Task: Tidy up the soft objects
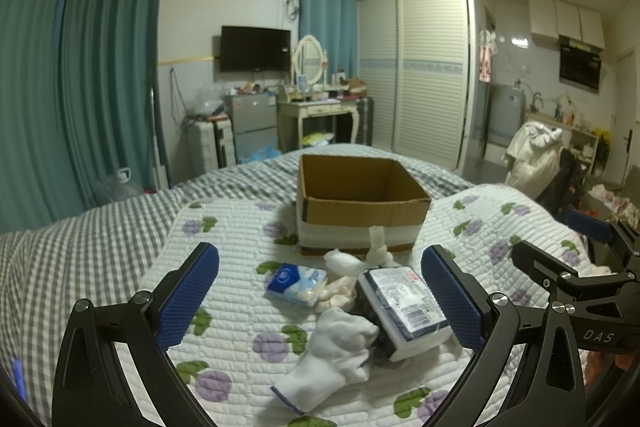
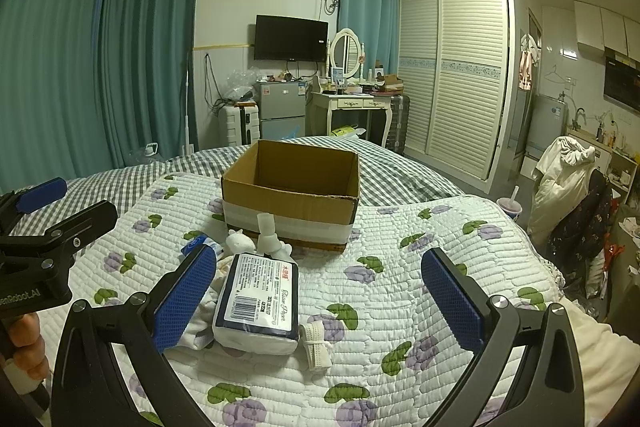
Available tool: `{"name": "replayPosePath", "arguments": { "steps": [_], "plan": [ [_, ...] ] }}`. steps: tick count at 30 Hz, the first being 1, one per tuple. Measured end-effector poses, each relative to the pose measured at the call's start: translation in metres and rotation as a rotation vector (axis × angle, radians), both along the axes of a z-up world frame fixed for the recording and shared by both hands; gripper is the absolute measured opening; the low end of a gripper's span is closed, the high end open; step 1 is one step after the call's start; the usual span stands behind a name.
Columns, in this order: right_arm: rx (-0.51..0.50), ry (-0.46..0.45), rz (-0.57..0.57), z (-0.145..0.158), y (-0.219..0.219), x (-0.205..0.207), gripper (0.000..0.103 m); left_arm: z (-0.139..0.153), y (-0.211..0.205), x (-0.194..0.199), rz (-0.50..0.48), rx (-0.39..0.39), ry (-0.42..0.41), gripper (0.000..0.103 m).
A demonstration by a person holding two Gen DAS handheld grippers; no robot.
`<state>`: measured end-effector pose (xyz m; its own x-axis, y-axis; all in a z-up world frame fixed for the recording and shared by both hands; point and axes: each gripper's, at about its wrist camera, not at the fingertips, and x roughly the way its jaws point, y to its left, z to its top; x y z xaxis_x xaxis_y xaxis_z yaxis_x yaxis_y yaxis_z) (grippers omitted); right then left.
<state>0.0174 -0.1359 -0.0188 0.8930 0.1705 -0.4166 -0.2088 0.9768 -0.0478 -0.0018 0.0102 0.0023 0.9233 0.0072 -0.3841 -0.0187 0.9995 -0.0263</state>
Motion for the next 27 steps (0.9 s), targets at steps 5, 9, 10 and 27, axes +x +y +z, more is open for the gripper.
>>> {"name": "replayPosePath", "arguments": {
  "steps": [5,9,10,27],
  "plan": [
    [-0.001,-0.001,0.001,0.0,0.001,0.0,0.103,0.0,0.001,0.0,0.001,0.003,-0.001,0.103],
    [-0.001,-0.002,0.002,0.001,0.001,0.0,0.103,0.001,0.002,-0.001,0.0,0.002,-0.007,0.103],
    [-0.001,-0.002,0.003,0.001,0.001,0.0,0.103,0.002,0.003,-0.002,-0.001,0.0,-0.009,0.103],
    [-0.095,0.152,0.115,-0.051,0.037,0.017,0.103,-0.056,0.019,0.008,0.041,0.034,0.148,0.102]
  ]
}}
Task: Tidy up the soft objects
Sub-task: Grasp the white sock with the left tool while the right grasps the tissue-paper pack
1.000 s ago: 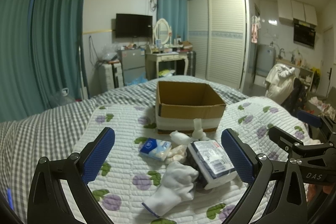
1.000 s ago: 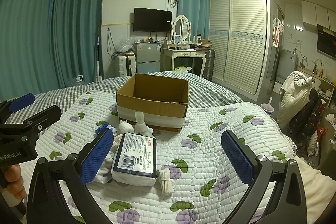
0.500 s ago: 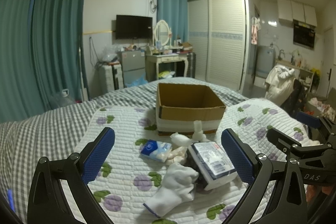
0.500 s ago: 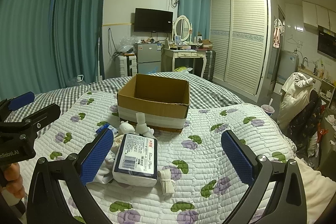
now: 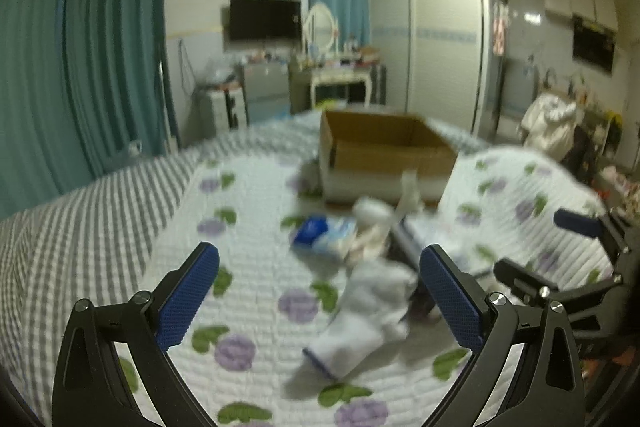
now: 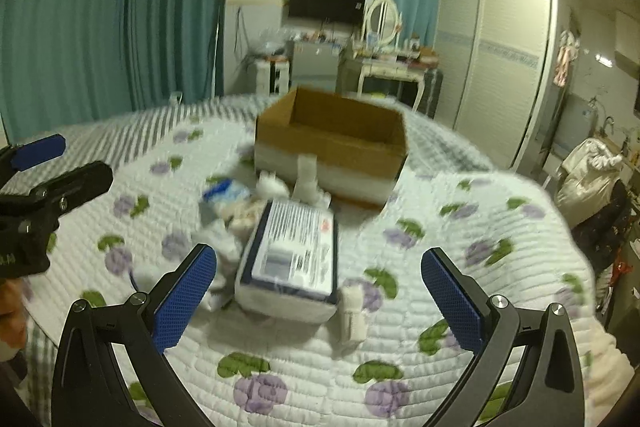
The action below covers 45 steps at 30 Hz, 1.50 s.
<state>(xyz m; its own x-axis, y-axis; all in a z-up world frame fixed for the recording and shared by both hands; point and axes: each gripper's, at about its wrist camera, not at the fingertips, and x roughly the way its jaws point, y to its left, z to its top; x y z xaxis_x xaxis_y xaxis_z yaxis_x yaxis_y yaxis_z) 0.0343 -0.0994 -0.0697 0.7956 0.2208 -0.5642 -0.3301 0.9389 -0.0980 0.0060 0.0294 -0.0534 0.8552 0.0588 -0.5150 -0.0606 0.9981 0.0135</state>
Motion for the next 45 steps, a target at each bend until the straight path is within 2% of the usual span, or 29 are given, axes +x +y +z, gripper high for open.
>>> {"name": "replayPosePath", "arguments": {
  "steps": [5,9,13,20,22,26,30,32,36,40,45],
  "plan": [
    [0.009,0.105,0.012,-0.034,0.005,0.023,0.1,-0.043,0.001,0.02,-0.011,-0.017,0.121,0.1],
    [0.009,0.137,0.016,-0.048,0.01,0.039,0.094,-0.064,-0.003,0.031,-0.025,-0.036,0.191,0.093],
    [0.042,0.178,0.019,-0.056,0.01,0.056,0.091,-0.077,0.001,0.041,-0.042,-0.09,0.234,0.093],
    [0.084,0.257,0.061,-0.073,0.019,0.071,0.091,-0.098,-0.019,0.055,-0.091,-0.025,0.28,0.093],
    [0.072,0.257,0.072,-0.076,0.023,0.071,0.088,-0.1,-0.019,0.057,-0.105,-0.033,0.284,0.087],
    [0.062,0.246,0.081,-0.076,0.023,0.066,0.073,-0.099,-0.021,0.053,-0.164,-0.061,0.287,0.059],
    [0.102,0.242,0.077,-0.071,0.011,0.064,0.053,-0.096,-0.025,0.045,-0.185,-0.042,0.284,0.048],
    [0.119,0.239,0.077,-0.068,0.006,0.061,0.046,-0.093,-0.026,0.04,-0.187,-0.045,0.28,0.043],
    [0.139,0.207,0.072,-0.054,-0.003,0.046,0.04,-0.081,-0.023,0.027,-0.173,-0.043,0.268,0.036],
    [0.145,0.155,0.08,-0.032,-0.011,0.026,0.039,-0.067,-0.019,0.013,-0.125,-0.061,0.26,0.036],
    [0.172,0.088,0.08,-0.002,-0.021,0.008,0.039,-0.041,-0.021,-0.007,-0.111,-0.052,0.188,0.033]
  ]
}}
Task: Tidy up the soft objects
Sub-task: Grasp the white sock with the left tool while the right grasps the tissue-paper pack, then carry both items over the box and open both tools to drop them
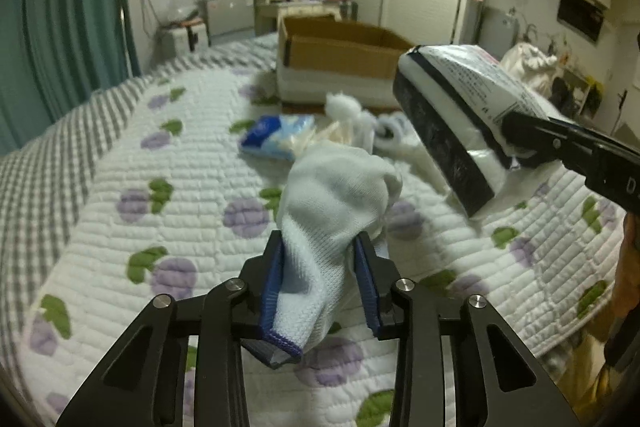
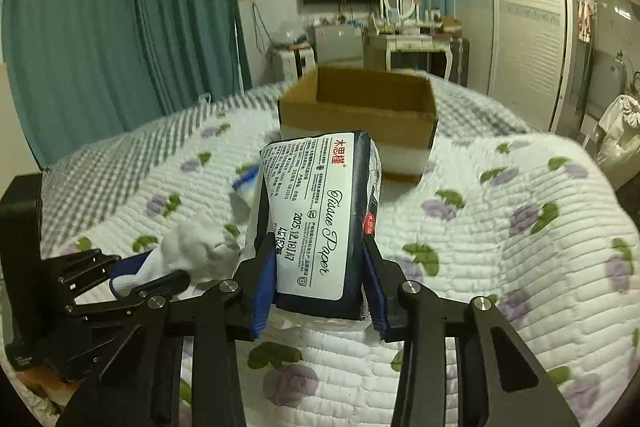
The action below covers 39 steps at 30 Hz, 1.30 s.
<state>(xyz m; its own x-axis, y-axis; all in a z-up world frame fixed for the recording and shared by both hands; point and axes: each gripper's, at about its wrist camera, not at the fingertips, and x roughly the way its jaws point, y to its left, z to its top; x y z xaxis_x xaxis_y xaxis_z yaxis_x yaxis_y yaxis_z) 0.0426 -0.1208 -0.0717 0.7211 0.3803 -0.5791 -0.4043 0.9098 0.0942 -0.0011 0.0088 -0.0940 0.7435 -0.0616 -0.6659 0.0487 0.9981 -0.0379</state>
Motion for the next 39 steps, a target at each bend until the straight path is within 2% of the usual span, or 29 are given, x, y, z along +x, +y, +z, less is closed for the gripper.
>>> {"name": "replayPosePath", "arguments": {
  "steps": [5,10,14,19,25,30,34,37,38,39],
  "plan": [
    [0.045,-0.042,0.007,0.034,-0.011,0.0,0.039,0.038,0.002,0.002,0.004,-0.021,-0.08,0.032],
    [0.067,-0.099,0.003,0.077,-0.022,0.023,0.039,0.084,-0.003,0.027,-0.012,-0.024,-0.172,0.032],
    [0.083,-0.14,0.001,0.111,-0.026,0.06,0.039,0.11,-0.012,0.063,-0.041,0.013,-0.227,0.032],
    [0.103,-0.119,0.002,0.127,-0.026,0.123,0.039,0.121,-0.019,0.116,-0.052,0.031,-0.235,0.032],
    [0.073,-0.071,0.003,0.112,-0.012,0.201,0.039,0.106,-0.019,0.191,-0.039,0.06,-0.204,0.032],
    [0.052,-0.018,-0.014,0.069,-0.004,0.262,0.039,0.081,-0.024,0.245,-0.028,0.08,-0.162,0.032],
    [0.083,0.039,-0.036,0.029,-0.011,0.291,0.039,0.062,-0.026,0.271,-0.031,0.089,-0.137,0.032],
    [0.1,0.062,-0.023,0.013,-0.012,0.303,0.04,0.055,-0.03,0.279,-0.035,0.104,-0.13,0.034],
    [0.093,0.061,-0.022,0.01,-0.011,0.304,0.041,0.054,-0.031,0.279,-0.028,0.108,-0.13,0.038],
    [0.088,0.059,-0.018,0.008,-0.01,0.305,0.045,0.055,-0.032,0.279,-0.025,0.106,-0.131,0.038]
  ]
}}
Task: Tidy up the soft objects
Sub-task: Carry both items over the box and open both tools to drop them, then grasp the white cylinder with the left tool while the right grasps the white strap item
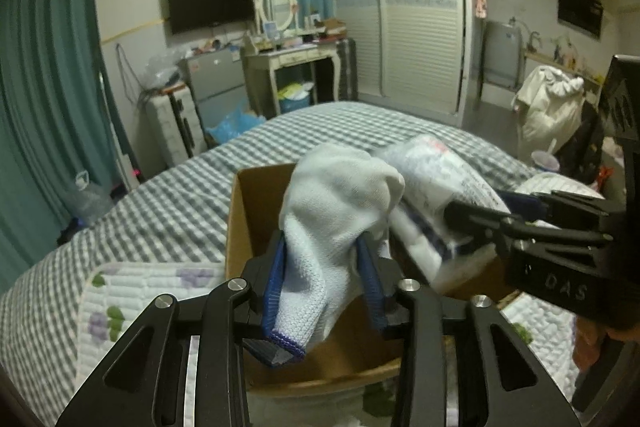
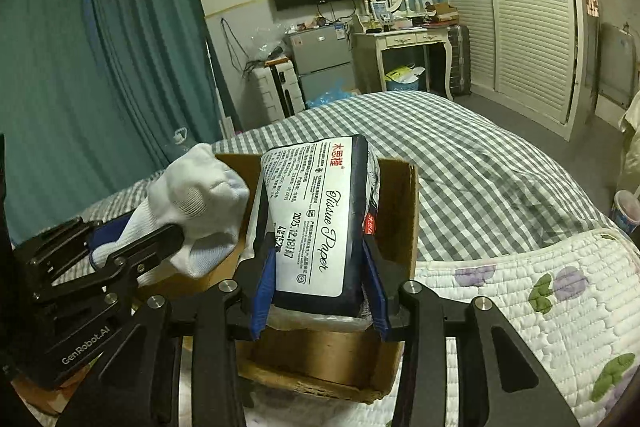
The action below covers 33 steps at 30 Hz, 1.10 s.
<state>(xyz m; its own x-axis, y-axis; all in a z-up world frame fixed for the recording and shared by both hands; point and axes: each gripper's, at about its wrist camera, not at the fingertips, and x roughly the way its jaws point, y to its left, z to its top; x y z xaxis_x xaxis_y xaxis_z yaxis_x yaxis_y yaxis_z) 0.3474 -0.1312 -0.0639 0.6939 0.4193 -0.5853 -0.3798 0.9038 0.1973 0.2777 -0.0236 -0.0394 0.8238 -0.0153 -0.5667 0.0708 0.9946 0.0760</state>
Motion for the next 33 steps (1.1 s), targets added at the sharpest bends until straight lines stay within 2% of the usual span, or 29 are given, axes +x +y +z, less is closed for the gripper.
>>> {"name": "replayPosePath", "arguments": {
  "steps": [1,3,4,5,9,13,15,18,21,23,26,29,33],
  "plan": [
    [-0.002,0.002,0.002,-0.001,0.0,0.0,0.049,0.0,0.0,-0.001,0.004,-0.006,0.003,0.04],
    [0.013,0.01,-0.002,0.001,-0.001,-0.002,0.062,0.004,0.002,-0.003,0.019,-0.009,0.003,0.069],
    [0.027,-0.003,-0.006,0.003,-0.004,-0.005,0.067,0.008,0.002,-0.006,0.03,-0.008,-0.011,0.074],
    [0.03,-0.015,-0.021,0.008,-0.008,-0.01,0.069,0.014,0.004,-0.011,0.037,-0.008,-0.027,0.079],
    [0.019,-0.059,-0.048,0.044,-0.02,-0.036,0.073,0.047,0.008,-0.038,0.049,-0.01,-0.058,0.079],
    [-0.039,-0.137,-0.058,0.1,-0.025,-0.084,0.082,0.091,0.012,-0.088,0.052,0.001,-0.114,0.08],
    [-0.058,-0.169,-0.05,0.127,-0.026,-0.113,0.089,0.11,0.011,-0.117,0.052,0.009,-0.141,0.094],
    [-0.099,-0.236,-0.043,0.157,-0.024,-0.164,0.095,0.128,0.013,-0.158,0.056,0.005,-0.189,0.096],
    [-0.156,-0.26,-0.025,0.168,-0.021,-0.208,0.095,0.133,0.016,-0.192,0.064,-0.013,-0.194,0.096],
    [-0.168,-0.245,-0.002,0.161,-0.019,-0.23,0.095,0.129,0.018,-0.209,0.072,-0.025,-0.185,0.096],
    [-0.185,-0.193,0.031,0.133,-0.019,-0.252,0.095,0.112,0.018,-0.229,0.083,-0.015,-0.173,0.096],
    [-0.23,-0.128,0.054,0.088,-0.017,-0.26,0.095,0.083,0.017,-0.236,0.111,0.008,-0.123,0.096],
    [-0.268,0.016,0.092,0.017,-0.016,-0.253,0.095,0.032,0.017,-0.241,0.141,-0.014,-0.05,0.096]
  ]
}}
